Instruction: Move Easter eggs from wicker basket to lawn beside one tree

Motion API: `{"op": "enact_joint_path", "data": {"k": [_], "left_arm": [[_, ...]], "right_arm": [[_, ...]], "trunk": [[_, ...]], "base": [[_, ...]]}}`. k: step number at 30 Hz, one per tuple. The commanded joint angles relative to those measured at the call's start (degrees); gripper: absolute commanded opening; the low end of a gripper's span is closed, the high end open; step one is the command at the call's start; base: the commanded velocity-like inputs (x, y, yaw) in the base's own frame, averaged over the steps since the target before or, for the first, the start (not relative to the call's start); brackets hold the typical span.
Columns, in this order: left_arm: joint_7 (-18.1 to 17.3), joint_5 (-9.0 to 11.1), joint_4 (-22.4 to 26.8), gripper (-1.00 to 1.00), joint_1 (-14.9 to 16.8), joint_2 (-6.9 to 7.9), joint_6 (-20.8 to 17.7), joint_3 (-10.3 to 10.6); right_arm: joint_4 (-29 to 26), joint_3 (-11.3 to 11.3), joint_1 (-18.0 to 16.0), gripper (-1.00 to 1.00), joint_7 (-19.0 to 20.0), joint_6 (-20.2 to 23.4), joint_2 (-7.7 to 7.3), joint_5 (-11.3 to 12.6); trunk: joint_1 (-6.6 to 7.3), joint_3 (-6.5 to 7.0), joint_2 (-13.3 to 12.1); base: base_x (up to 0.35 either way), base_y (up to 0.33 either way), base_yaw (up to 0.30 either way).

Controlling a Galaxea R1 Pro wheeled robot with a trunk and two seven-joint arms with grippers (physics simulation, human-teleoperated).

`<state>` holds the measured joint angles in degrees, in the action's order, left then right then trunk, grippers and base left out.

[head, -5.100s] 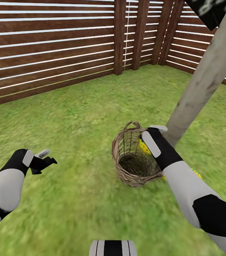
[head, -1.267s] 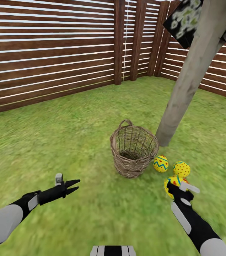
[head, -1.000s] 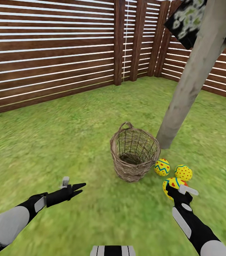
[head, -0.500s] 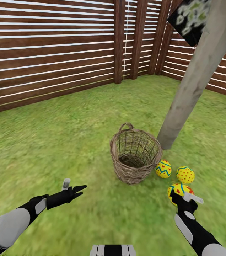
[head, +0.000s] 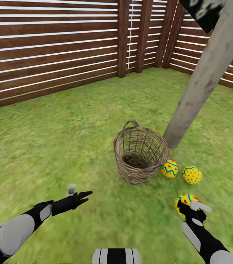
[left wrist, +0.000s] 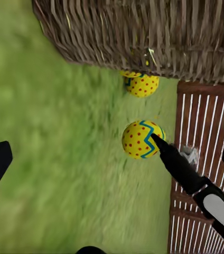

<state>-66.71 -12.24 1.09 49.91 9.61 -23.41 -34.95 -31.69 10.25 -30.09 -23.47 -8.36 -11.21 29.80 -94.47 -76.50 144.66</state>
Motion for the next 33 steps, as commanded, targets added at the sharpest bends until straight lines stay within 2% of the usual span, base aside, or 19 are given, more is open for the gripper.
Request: {"op": "enact_joint_path", "data": {"k": [1, 2, 6, 15, 33], "left_arm": [[-0.13, -0.53, 0.06, 1.00, 0.02, -0.32, -0.55, -0.56], [-0.06, -0.56, 0.06, 1.00, 0.02, -0.67, -0.52, -0.56], [0.00, -0.59, 0.06, 1.00, 0.02, -1.25, -0.48, -0.56], [0.00, -0.59, 0.05, 1.00, 0.02, -1.12, -0.12, -0.48], [0.09, -0.59, -0.03, 1.00, -0.03, -1.08, -0.06, -0.47]], "right_arm": [[0.81, 0.44, -1.41, -1.00, -0.12, 3.19, -0.31, 0.60], [1.18, 0.42, -2.70, -1.00, 0.10, 5.20, -0.45, 0.61], [1.49, 0.39, -3.95, -1.00, 0.32, 7.07, -0.78, 0.61], [1.55, 0.48, -4.10, -1.00, 0.35, 7.22, -0.58, 0.61], [1.56, 0.58, -4.10, -1.00, 0.35, 6.09, -0.55, 0.54]], "trunk": [[-0.01, -0.27, 0.03], [-0.04, -0.49, 0.05], [-0.09, -0.93, 0.07], [-0.09, -0.93, 0.07], [-0.09, -0.93, 0.07]], "base": [[0.000, 0.000, 0.000], [0.000, 0.000, 0.000], [0.000, 0.000, 0.000], [0.011, 0.000, 0.000], [0.151, 0.016, 0.000]]}}
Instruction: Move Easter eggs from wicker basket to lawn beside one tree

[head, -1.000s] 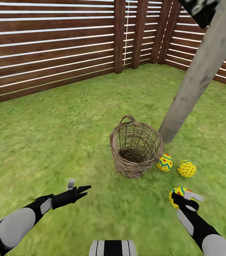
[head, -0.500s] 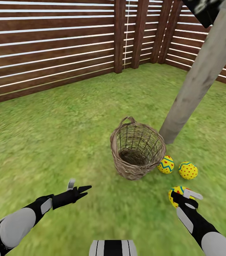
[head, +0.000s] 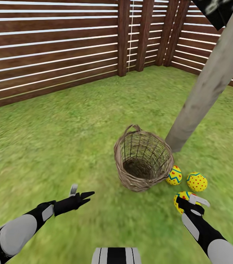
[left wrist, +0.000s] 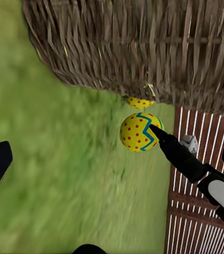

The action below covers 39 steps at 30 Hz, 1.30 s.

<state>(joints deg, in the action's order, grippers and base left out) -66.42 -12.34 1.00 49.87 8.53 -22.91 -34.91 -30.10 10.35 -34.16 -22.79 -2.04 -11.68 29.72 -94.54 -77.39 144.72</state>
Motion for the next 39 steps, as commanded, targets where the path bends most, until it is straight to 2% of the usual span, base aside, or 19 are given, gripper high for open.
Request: {"op": "enact_joint_path", "data": {"k": [1, 6, 9, 13, 29, 39], "left_arm": [[-0.20, -0.49, 0.05, 1.00, -0.01, 0.00, -0.56, -0.51], [-0.27, -0.64, 0.13, 1.00, -0.03, 0.06, -0.52, -0.45], [-0.28, -1.72, 0.14, 1.00, -0.03, 0.08, 0.78, -0.43], [-0.41, -2.04, 0.14, 1.00, -0.03, 0.02, 2.97, -0.42], [-0.56, -2.08, 0.14, 1.00, -0.03, -0.08, 3.29, -0.42], [-0.50, -2.08, 0.11, 1.00, -0.03, -0.08, 3.79, -0.48]], "right_arm": [[-0.04, 0.47, -0.03, -1.00, -0.33, -0.23, -0.05, 0.61], [-0.02, 0.54, -0.03, -1.00, -0.33, -0.33, -0.01, 0.60], [-0.03, 0.55, -0.03, -1.00, -0.33, -0.33, -0.01, 0.60], [-0.04, 0.53, -0.03, -1.00, -0.33, -0.41, -0.01, 0.60], [-0.05, 0.90, -0.03, -1.00, -0.33, -1.74, 0.16, 0.44], [0.03, 0.90, -0.03, -1.00, -0.33, -1.74, 0.19, 0.43]], "trunk": [[-0.02, -0.04, 0.01], [-0.02, -0.04, 0.01], [-0.10, -0.71, 0.05], [-0.20, -1.59, 0.11], [-0.61, -5.14, 0.32], [-0.61, -5.14, 0.32]], "base": [[0.229, 0.000, 0.000], [0.059, 0.000, 0.000], [0.005, 0.000, 0.000], [0.000, 0.000, 0.000], [0.000, 0.000, 0.000], [0.050, 0.000, 0.000]]}}
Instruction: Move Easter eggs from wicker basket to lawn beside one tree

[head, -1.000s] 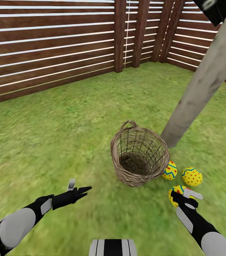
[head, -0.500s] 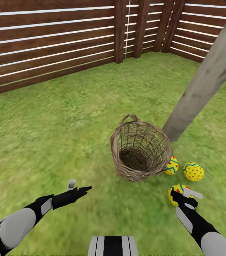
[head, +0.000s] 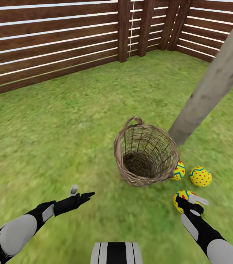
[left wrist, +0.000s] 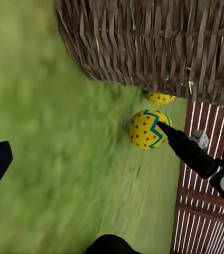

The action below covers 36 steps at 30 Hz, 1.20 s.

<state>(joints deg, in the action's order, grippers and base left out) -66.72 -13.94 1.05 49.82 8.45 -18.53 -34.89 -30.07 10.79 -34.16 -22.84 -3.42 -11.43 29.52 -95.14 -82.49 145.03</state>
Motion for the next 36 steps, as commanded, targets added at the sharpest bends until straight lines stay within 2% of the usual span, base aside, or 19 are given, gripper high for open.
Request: {"op": "enact_joint_path", "data": {"k": [1, 5, 19, 27, 32, 33, 36], "left_arm": [[-0.23, -0.48, 0.04, 1.00, 0.01, 0.01, -0.54, -0.51], [-0.21, -0.48, 0.04, 1.00, 0.01, 0.03, -0.53, -0.51], [0.01, -0.63, 0.09, 1.00, 0.01, 0.28, -0.54, -0.44], [-0.04, -0.65, 0.09, 1.00, 0.01, 0.27, -0.54, -0.42], [-0.07, -0.65, 0.09, 1.00, 0.01, 0.25, -0.54, -0.43], [-0.07, -0.65, 0.09, 1.00, 0.01, 0.22, -0.52, -0.44], [-0.07, -0.65, 0.09, 1.00, 0.01, 0.12, -0.47, -0.43]], "right_arm": [[0.01, 0.46, -0.03, -1.00, -0.28, -0.35, -0.03, 0.63], [0.01, 0.46, -0.03, -1.00, -0.28, -0.35, 0.00, 0.63], [-0.08, 0.29, -0.03, -1.00, -0.28, -0.60, -0.08, 0.62], [-0.08, 0.32, -0.03, -1.00, -0.28, -0.62, -0.09, 0.55], [-0.08, 0.32, -0.03, -1.00, -0.28, -0.62, -0.09, 0.55], [-0.08, 0.32, -0.03, 1.00, -0.28, -0.62, -0.09, 0.54], [-0.06, 0.27, -0.03, 1.00, -0.28, -0.68, -0.09, 0.54]], "trunk": [[-0.02, -0.04, 0.01], [-0.02, -0.04, 0.01], [-0.02, -0.04, 0.01], [-0.22, -1.81, 0.12], [-0.22, -1.81, 0.12], [-0.22, -1.81, 0.12], [-0.22, -1.81, 0.12]], "base": [[0.290, 0.000, 0.000], [0.264, 0.000, 0.000], [0.073, -0.018, 0.000], [0.001, 0.000, 0.000], [0.000, 0.000, 0.000], [0.000, 0.000, 0.000], [0.000, 0.000, 0.000]]}}
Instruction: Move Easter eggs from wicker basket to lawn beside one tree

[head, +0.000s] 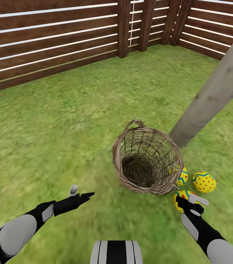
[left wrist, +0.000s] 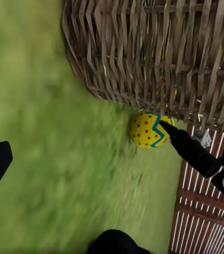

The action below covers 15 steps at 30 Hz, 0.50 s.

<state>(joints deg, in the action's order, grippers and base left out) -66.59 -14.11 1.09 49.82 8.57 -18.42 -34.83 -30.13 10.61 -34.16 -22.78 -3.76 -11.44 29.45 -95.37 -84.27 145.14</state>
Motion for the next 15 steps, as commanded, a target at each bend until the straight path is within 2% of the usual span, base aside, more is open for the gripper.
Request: {"op": "enact_joint_path", "data": {"k": [1, 15], "left_arm": [[-0.21, -0.48, 0.06, 1.00, 0.01, -0.02, -0.58, -0.50], [-0.19, -0.55, 0.06, 1.00, 0.01, -0.30, -0.57, -0.50]], "right_arm": [[0.01, 0.40, -0.03, 1.00, -0.33, -0.34, -0.07, 0.64], [0.16, 0.38, -0.03, 1.00, -0.33, -0.37, 0.02, 0.77]], "trunk": [[0.01, -0.03, 0.01], [0.01, -0.03, 0.01]], "base": [[0.000, 0.000, 0.000], [0.000, 0.000, 0.000]]}}
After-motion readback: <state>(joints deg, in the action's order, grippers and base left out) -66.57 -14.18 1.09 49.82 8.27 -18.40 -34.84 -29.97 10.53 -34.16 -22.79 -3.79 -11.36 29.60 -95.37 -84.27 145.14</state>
